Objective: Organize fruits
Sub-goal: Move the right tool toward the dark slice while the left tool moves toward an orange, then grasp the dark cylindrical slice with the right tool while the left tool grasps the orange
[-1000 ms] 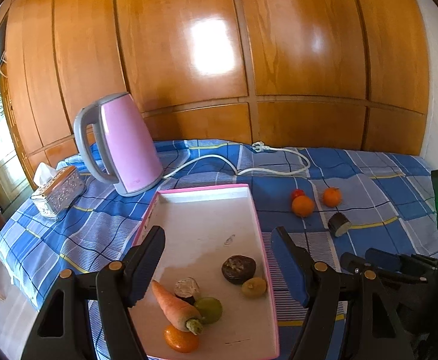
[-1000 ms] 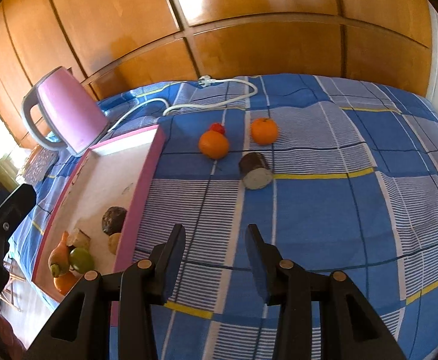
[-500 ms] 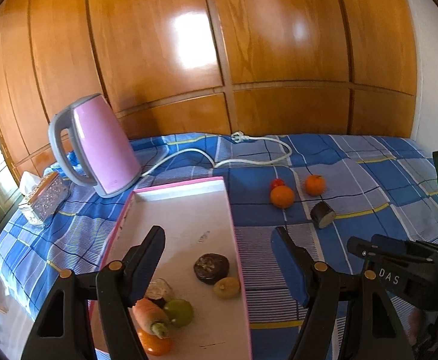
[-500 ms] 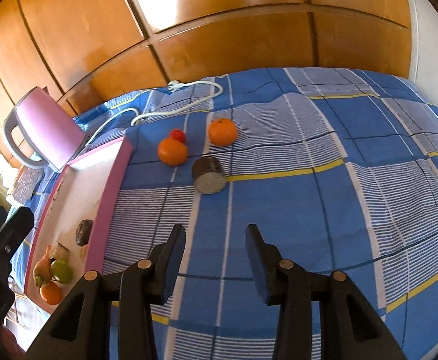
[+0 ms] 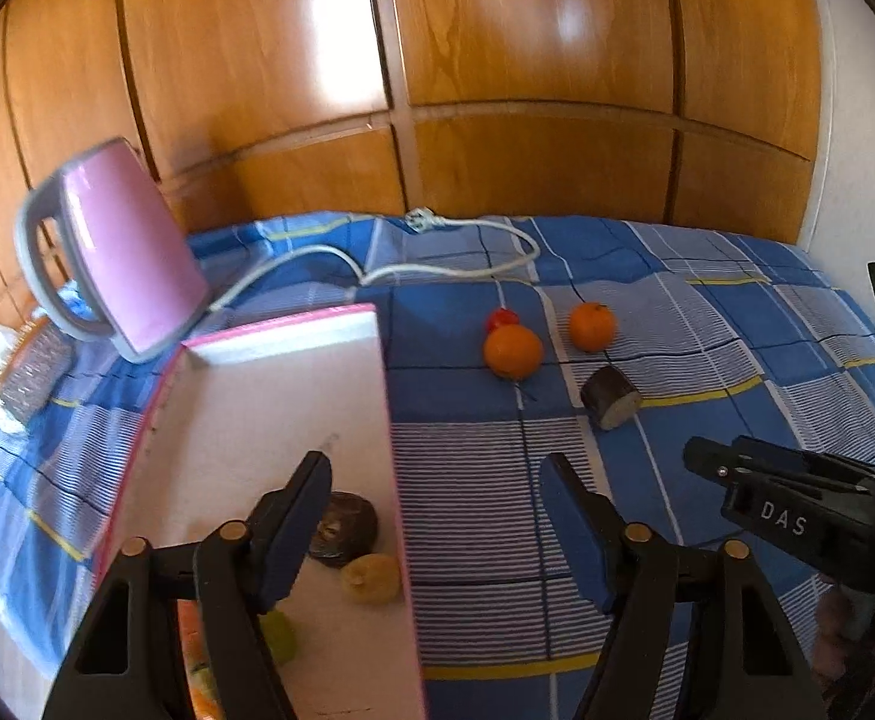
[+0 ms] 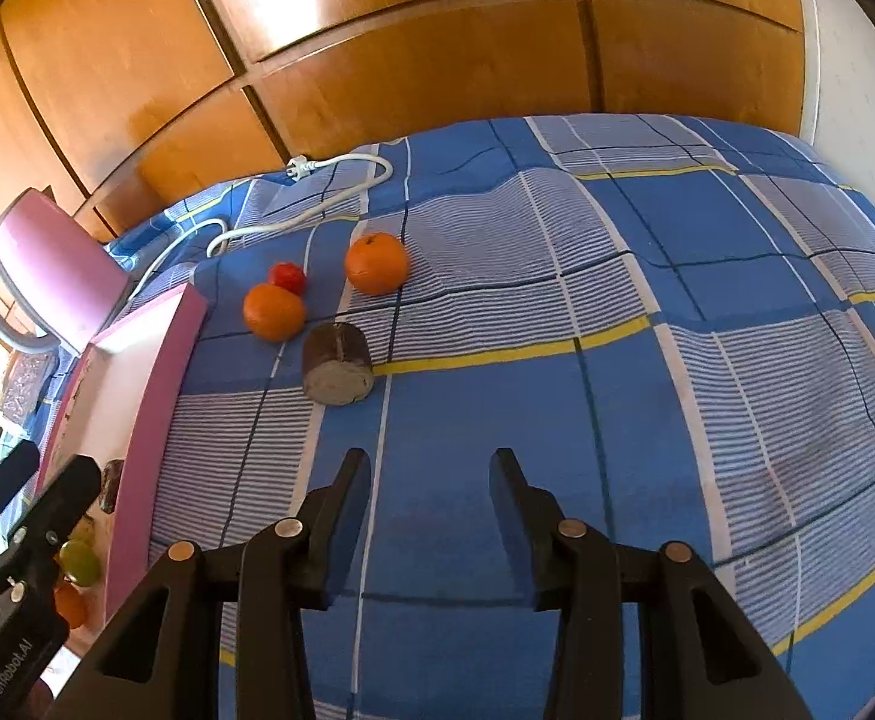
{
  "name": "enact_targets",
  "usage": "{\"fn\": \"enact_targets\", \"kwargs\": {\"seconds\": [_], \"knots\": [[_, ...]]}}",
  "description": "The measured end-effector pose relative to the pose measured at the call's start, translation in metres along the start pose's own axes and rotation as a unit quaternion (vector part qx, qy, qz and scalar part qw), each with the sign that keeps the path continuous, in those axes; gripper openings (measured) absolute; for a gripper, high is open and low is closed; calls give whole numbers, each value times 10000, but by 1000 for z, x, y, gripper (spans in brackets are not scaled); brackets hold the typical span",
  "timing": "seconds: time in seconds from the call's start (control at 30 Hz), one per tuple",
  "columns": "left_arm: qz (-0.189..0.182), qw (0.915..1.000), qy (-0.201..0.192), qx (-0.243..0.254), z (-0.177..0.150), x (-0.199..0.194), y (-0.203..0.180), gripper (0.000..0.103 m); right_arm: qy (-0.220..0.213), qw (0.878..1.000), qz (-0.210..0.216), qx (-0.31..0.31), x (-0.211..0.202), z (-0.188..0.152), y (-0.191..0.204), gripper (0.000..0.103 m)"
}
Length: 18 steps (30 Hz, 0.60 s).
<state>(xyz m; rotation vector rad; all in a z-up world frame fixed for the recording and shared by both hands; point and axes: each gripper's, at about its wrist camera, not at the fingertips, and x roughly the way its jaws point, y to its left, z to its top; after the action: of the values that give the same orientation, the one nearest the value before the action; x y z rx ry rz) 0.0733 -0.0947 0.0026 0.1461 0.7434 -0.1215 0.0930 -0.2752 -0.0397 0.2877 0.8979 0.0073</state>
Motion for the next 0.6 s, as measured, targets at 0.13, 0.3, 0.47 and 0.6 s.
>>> {"fn": "enact_targets", "kwargs": {"seconds": [0.13,0.3,0.47,0.6], "knots": [[-215,9996,142,-69,3,11,0,53,10,9999,69,-132,5,6,4,42],[-389,9990,119,-197,9,16,3,50,50,9992,238,-315,14,14,15,42],[-435,9985,110,-322,17,21,8,50,15,9975,348,-614,25,24,34,48],[-558,9977,125,-375,28,28,9,50,69,9962,189,-849,44,30,44,48]]}}
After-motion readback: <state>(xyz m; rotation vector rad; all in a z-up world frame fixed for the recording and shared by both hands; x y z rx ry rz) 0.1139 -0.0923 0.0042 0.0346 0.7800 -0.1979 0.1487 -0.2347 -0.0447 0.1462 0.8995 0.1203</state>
